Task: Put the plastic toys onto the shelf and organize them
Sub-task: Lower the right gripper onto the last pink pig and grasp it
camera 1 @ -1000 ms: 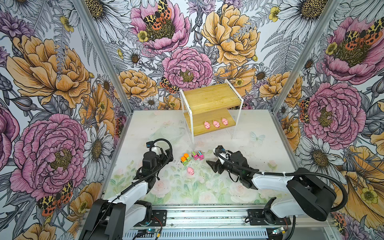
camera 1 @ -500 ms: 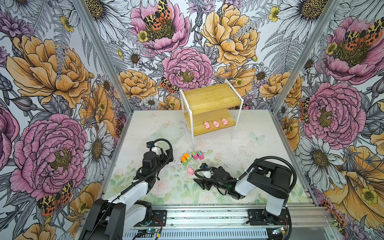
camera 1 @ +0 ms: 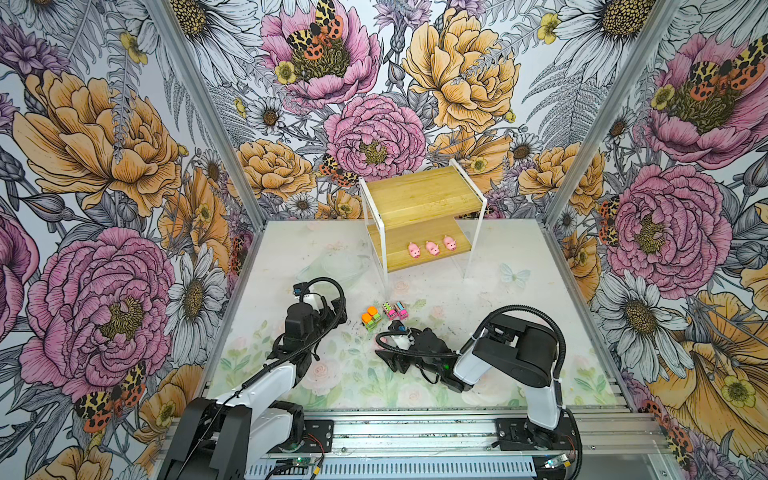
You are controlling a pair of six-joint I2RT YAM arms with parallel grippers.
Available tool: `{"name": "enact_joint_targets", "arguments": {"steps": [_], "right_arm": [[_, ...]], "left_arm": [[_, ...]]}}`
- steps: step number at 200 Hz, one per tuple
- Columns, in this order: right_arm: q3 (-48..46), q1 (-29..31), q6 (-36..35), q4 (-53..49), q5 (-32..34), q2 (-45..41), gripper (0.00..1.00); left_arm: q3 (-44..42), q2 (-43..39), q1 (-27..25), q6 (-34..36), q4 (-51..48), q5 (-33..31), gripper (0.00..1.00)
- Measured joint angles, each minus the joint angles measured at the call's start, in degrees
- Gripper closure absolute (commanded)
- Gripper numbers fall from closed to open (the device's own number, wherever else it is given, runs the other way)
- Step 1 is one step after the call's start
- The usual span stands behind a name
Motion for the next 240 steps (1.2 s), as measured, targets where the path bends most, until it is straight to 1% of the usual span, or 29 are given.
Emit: {"name": "enact_joint_targets", "arguments": {"steps": [42,123,141,194,240], "right_arm": [[1.86,-0.48,0.79,0.74,-0.02,1.64,0.36],[2.99,-0.48,1.33,0.81,-1.49,2.34,0.64],[2.99,-0.66,1.27,0.81,-2.03,2.34,0.69],[2.84,-0.85,1.84,0.83,-2.56,2.21,0.76],[0.04,-0.94,2.56,0.74,-3.06,-0.61,0.77]], "left_arm": [[-0.02,0.2,0.0,0.0,0.0,0.02,0.01],[-0.02,0.2,0.0,0.0,0.02,0.02,0.01],[-0.02,0.2,0.0,0.0,0.0,0.0,0.01],[-0.02,0.2,0.0,0.0,0.02,0.0,0.01],[-0.02,0.2,0.0,0.0,0.02,0.02,0.01]]}}
